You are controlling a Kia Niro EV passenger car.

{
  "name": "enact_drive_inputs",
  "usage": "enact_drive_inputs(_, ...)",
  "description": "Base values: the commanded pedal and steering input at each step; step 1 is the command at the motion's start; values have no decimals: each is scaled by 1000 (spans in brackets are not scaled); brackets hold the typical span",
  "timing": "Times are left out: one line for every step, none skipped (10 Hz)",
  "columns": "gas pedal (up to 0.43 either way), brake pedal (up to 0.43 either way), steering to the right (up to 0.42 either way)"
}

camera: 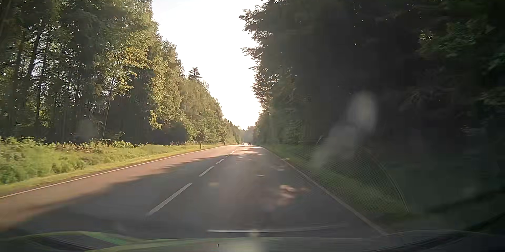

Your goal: Follow the waypoints while adhering to traffic rules and regulations

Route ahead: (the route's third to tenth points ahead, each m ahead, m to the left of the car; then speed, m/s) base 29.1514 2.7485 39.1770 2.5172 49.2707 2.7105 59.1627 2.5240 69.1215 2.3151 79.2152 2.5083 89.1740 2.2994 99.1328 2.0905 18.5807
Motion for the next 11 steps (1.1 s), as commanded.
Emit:
enact_drive_inputs(319, 0, 1)
enact_drive_inputs(319, 0, 1)
enact_drive_inputs(319, 0, 1)
enact_drive_inputs(319, 0, 1)
enact_drive_inputs(319, 0, 1)
enact_drive_inputs(319, 0, 1)
enact_drive_inputs(319, 0, 1)
enact_drive_inputs(311, 0, 1)
enact_drive_inputs(311, 0, 1)
enact_drive_inputs(299, 0, 1)
enact_drive_inputs(287, 0, 1)
